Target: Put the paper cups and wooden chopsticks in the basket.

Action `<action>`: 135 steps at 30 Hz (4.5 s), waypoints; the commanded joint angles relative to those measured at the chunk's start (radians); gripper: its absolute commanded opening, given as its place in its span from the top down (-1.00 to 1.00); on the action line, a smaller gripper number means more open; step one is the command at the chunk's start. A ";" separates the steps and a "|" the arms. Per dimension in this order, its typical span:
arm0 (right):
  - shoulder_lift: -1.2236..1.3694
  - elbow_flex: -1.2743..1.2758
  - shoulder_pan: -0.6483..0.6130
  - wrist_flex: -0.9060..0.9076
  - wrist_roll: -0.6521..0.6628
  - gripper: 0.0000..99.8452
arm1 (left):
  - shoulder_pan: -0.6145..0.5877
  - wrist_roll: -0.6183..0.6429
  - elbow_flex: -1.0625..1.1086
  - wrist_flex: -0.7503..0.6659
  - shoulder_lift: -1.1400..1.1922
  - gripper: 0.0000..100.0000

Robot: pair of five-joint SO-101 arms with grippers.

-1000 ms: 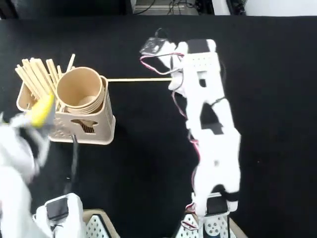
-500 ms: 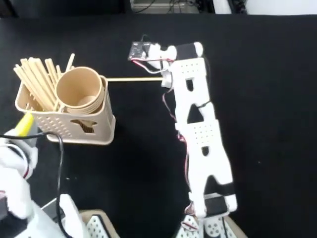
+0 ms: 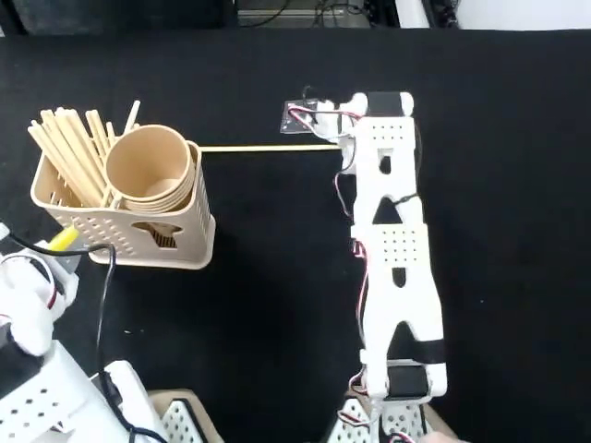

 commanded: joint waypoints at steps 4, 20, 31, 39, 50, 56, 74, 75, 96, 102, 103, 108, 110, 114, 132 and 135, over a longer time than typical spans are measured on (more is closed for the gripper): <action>-0.002 -0.047 -0.026 -0.057 0.041 0.77 | -0.001 -0.008 0.018 -0.025 -0.006 0.31; 0.047 -0.096 -0.083 -0.101 0.077 0.77 | -0.001 -0.008 0.027 -0.020 -0.006 0.31; 0.019 -0.147 -0.063 0.006 0.118 0.77 | -0.001 -0.008 0.030 -0.018 -0.006 0.31; 0.061 -0.154 -0.063 -0.101 0.114 0.77 | -0.001 -0.008 0.048 -0.025 -0.006 0.31; -0.008 -0.145 -0.066 -0.075 0.118 0.77 | -0.001 -0.008 0.048 -0.021 -0.006 0.31; 0.050 -0.142 -0.074 -0.175 0.100 0.77 | -0.001 -0.008 0.048 -0.020 -0.006 0.31; 0.074 -0.125 -0.094 -0.235 0.084 0.80 | -0.001 -0.008 0.050 -0.018 -0.006 0.31; 0.093 -0.128 -0.091 -0.250 0.084 0.81 | -0.001 -0.008 0.050 -0.018 -0.006 0.31; 0.213 -0.148 -0.086 -0.316 0.058 0.98 | -0.001 -0.008 0.050 -0.018 -0.006 0.31; 0.200 -0.160 -0.063 -0.249 0.061 0.98 | -0.001 -0.008 0.050 -0.018 -0.006 0.31; 0.185 -0.159 -0.061 -0.219 0.061 0.98 | -0.001 -0.008 0.050 -0.018 -0.006 0.31; 0.091 -0.159 -0.028 -0.043 0.086 0.98 | -0.001 -0.008 0.050 -0.020 -0.006 0.31; 0.051 -0.157 -0.006 0.072 0.126 0.98 | -0.001 -0.008 0.050 -0.021 -0.006 0.31; 0.005 -0.148 0.066 0.109 0.123 0.98 | -0.001 -0.008 0.050 -0.023 -0.006 0.31; -0.661 0.951 0.442 0.104 0.107 0.98 | 0.001 -0.011 0.050 -0.025 -0.006 0.31; -0.858 1.280 0.459 0.091 0.181 0.97 | 0.001 -0.012 0.050 -0.026 -0.006 0.31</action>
